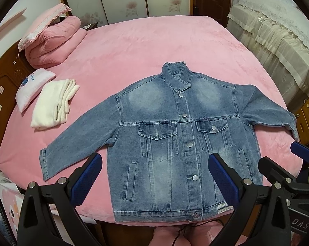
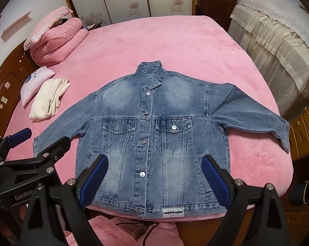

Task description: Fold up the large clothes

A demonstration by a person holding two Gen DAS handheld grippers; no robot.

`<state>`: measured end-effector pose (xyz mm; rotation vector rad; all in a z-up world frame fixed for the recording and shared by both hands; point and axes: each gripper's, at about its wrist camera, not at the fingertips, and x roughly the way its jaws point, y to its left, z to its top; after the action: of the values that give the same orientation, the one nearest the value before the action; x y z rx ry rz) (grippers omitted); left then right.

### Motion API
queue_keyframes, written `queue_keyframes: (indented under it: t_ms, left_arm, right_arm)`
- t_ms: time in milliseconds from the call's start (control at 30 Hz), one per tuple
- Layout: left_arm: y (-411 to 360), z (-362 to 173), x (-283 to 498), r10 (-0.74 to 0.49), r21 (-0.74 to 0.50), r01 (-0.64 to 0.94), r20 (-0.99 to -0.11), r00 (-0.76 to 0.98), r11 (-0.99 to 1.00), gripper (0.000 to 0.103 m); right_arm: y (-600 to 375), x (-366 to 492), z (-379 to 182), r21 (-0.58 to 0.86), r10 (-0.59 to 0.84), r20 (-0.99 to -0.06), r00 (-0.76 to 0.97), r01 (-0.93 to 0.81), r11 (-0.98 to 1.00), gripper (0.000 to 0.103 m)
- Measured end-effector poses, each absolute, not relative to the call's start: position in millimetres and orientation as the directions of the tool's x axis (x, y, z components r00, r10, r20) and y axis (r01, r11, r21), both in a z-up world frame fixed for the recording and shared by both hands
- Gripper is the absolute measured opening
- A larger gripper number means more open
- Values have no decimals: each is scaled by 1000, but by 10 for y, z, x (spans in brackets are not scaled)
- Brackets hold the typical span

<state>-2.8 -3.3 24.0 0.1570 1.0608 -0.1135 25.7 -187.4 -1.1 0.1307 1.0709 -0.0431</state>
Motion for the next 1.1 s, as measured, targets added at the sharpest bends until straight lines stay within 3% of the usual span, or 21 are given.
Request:
queue_keyframes:
  t_ms: [800, 1100]
  left_arm:
    - [-198, 250, -112, 22, 108, 144, -865, 501, 984, 102]
    - [-182, 69, -301, -18, 28, 100, -902, 431, 995, 102]
  right_arm:
    - [-2023, 250, -1, 95, 52, -878, 477, 66, 993, 93]
    - [-2084, 112, -99, 129, 100, -886, 453, 35, 991, 92]
